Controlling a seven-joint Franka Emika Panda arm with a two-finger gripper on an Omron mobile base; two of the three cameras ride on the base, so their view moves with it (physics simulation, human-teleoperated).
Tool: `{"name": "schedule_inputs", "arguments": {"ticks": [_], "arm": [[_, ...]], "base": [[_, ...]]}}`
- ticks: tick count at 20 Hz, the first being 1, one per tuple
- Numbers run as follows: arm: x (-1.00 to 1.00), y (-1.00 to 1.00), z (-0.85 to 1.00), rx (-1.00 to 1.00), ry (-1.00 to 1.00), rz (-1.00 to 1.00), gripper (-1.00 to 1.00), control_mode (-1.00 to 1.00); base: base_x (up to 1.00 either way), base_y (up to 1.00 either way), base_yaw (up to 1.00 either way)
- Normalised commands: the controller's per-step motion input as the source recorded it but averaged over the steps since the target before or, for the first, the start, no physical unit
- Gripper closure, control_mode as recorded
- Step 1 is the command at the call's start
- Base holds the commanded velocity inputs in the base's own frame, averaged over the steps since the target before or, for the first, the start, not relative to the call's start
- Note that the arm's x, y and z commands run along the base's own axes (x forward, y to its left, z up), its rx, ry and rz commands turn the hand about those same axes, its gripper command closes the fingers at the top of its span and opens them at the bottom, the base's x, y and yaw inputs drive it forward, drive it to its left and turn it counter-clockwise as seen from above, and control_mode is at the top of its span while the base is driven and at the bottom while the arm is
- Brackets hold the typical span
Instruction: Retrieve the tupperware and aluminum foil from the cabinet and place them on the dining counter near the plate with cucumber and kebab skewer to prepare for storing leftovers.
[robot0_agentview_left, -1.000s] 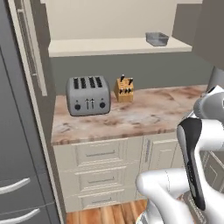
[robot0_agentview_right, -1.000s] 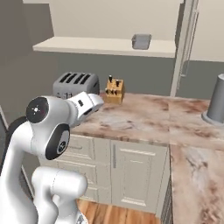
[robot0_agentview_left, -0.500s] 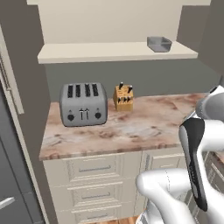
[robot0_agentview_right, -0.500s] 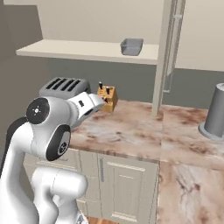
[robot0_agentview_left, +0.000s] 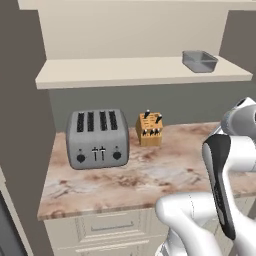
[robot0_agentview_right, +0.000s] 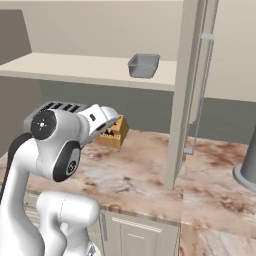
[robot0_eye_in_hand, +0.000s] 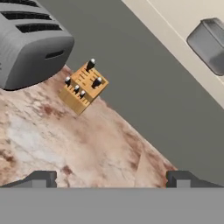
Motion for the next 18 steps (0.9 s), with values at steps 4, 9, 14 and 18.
{"name": "schedule_inputs", "arguments": {"ticks": [4,9,14,18], "arm": [[0.04,-0.11,0.39,0.01,-0.02,0.01,-1.00,-1.00],[0.00,-0.03,0.58,0.00,-0.08,-0.10,-1.00,-1.00],[0.00,0.00,0.63,0.00,-0.16,-0.13,-1.00,-1.00],[0.00,0.00,0.38,0.10,-0.38,-0.15,-1.00,-1.00]], "base": [[0.00,0.00,0.00],[0.00,0.00,0.00],[0.00,0.00,0.00],[0.00,0.00,0.00]]}}
